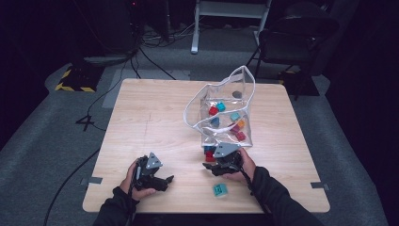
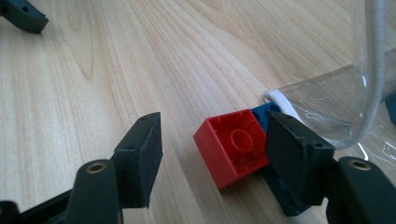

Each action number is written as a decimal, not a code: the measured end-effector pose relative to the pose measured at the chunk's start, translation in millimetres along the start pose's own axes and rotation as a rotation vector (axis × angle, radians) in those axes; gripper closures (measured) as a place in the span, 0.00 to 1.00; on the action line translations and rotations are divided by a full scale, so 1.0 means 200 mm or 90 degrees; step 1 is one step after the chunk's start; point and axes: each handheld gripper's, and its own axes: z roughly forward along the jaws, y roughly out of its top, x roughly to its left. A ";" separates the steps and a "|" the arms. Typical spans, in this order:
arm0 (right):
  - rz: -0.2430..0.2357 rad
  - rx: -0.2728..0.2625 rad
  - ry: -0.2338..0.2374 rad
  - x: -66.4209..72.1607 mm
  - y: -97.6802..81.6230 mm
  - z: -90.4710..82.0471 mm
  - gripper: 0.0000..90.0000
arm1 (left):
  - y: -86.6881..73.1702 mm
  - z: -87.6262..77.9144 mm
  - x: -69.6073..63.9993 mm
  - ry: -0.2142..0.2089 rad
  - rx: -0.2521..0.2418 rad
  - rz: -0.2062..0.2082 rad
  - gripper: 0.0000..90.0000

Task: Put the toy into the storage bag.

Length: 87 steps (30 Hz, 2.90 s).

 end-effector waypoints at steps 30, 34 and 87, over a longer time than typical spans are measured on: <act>0.013 0.008 -0.019 0.00 -0.01 0.04 0.47 | 0.00 0.00 0.00 -0.001 0.000 0.000 0.11; 0.013 0.008 -0.011 0.01 -0.02 0.04 0.58 | 0.00 0.00 0.00 0.000 0.000 -0.001 0.11; 0.055 -0.169 -0.105 -0.25 0.13 -0.70 0.66 | 0.00 0.00 0.00 0.000 0.000 0.000 0.11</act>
